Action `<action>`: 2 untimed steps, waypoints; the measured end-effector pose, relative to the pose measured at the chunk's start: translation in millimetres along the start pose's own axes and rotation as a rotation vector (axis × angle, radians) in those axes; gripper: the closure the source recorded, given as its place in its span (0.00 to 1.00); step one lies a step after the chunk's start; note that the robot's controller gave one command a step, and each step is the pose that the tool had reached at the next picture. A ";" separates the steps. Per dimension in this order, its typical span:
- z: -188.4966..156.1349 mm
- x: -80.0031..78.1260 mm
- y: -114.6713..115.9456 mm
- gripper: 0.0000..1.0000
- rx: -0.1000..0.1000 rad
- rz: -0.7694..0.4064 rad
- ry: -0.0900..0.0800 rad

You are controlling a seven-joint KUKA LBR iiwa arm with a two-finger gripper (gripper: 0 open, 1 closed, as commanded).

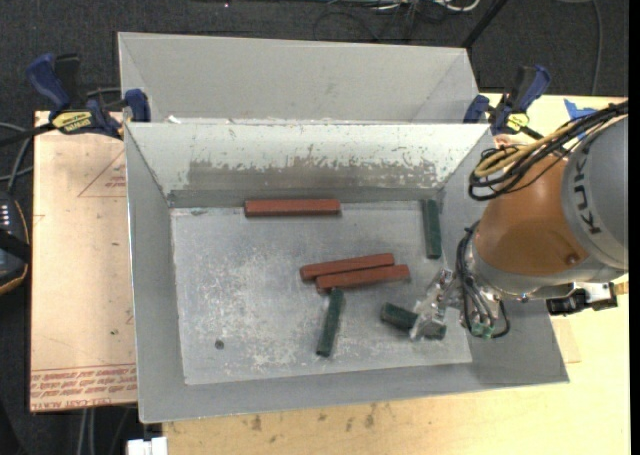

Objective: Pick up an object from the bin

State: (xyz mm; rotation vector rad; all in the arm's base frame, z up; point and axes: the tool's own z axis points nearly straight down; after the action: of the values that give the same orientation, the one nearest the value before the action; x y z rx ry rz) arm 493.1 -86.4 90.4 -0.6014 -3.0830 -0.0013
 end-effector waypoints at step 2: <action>-47.7 -0.4 0.4 1.00 0.000 -0.001 -0.001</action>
Offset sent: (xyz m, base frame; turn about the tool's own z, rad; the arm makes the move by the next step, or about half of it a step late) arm 0.0000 0.0000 0.0443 0.0000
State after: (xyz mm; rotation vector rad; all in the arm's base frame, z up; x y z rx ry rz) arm 493.6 -86.2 138.1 -0.6004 -3.0841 -0.0014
